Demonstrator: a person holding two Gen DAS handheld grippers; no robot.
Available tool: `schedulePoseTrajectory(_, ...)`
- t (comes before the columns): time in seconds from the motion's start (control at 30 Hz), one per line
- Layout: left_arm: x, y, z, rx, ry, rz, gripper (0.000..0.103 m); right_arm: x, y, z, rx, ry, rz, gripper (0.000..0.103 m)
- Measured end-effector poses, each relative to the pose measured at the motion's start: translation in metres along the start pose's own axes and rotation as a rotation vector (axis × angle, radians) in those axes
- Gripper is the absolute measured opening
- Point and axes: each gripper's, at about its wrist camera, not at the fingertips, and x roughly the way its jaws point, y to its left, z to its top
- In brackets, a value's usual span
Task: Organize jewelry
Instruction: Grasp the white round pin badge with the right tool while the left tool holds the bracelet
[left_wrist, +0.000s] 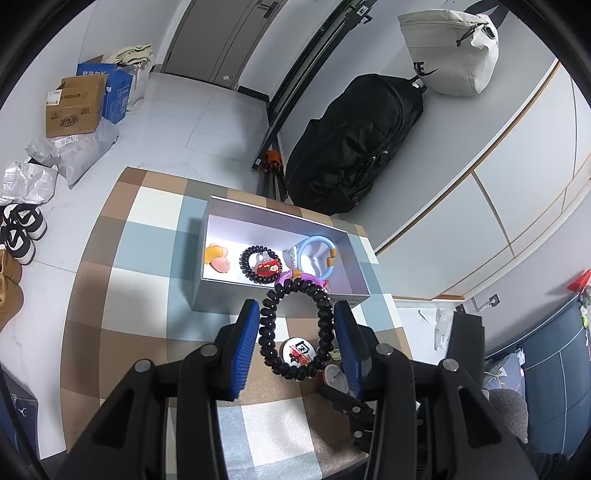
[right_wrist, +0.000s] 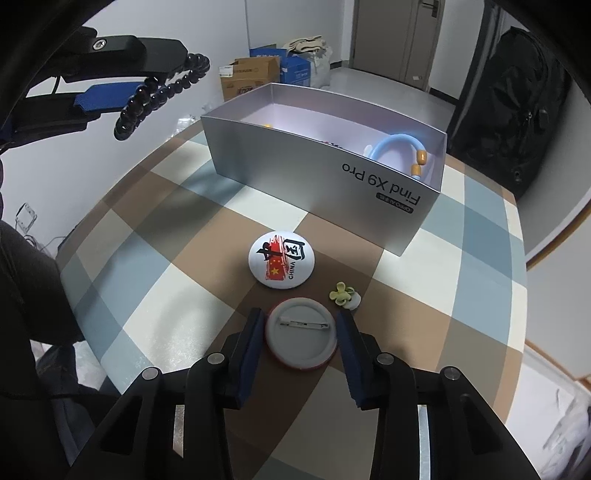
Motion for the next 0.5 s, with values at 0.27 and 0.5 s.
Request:
schedulePoseTrajectory(0.27,-0.001,0.001,0.001,-0.009,-0.002,0.002,0.036,-0.004,-0.012,0.007,0.075,-0.014,0.068,0.034)
schedulePoseTrajectory(0.5,-0.001,0.002,0.005,-0.022,-0.021,-0.004,0.036,-0.024,-0.017,0.012,0.135,-0.084,0.162,0.034)
